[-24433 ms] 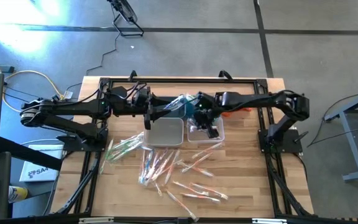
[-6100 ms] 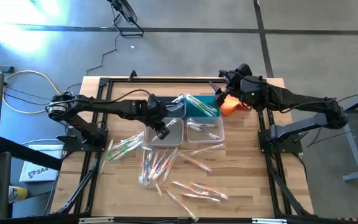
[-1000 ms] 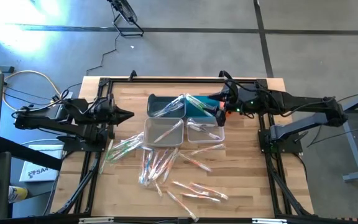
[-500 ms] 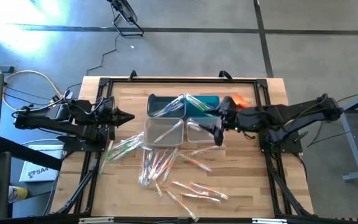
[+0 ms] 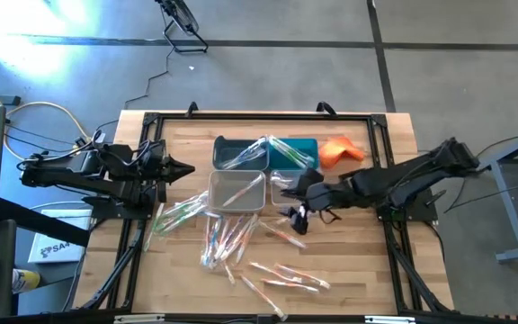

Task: Pick & Place Toothbrushes
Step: Put the orange toothbrush into the gray bin

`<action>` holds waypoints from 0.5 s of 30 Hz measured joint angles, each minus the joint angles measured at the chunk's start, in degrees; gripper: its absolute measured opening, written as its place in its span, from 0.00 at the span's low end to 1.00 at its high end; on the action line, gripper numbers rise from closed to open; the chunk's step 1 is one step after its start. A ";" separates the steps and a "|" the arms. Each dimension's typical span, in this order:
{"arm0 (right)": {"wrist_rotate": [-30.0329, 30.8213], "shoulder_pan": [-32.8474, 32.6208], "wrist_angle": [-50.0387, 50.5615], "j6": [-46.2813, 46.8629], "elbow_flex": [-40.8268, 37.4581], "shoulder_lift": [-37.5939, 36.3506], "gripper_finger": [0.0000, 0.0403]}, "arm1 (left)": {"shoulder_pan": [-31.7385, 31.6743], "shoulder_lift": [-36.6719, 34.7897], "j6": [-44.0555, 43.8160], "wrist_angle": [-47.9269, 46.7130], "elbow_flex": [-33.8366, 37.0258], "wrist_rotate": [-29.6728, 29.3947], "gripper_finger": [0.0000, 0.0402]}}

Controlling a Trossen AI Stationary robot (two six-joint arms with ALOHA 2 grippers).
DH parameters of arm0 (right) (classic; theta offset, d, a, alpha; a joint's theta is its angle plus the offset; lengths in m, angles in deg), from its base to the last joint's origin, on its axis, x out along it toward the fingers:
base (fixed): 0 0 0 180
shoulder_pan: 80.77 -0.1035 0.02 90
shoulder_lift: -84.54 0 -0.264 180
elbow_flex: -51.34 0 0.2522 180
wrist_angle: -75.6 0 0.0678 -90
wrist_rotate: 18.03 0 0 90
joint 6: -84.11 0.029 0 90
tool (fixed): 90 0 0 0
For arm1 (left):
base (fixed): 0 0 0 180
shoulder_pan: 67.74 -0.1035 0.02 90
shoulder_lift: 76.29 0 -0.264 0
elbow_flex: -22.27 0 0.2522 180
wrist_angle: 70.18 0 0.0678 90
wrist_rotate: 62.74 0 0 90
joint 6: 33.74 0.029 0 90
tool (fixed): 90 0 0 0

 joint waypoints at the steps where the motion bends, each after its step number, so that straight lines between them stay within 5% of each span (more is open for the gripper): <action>1: -1.15 0.00 0.65 0.90 0.00 0.90 0.71 | 0.00 0.00 0.00 -0.08 0.00 -0.02 0.00; 15: -14.34 0.00 4.19 6.81 0.00 12.34 0.71 | 0.00 0.02 0.00 -1.18 -0.02 -0.09 0.00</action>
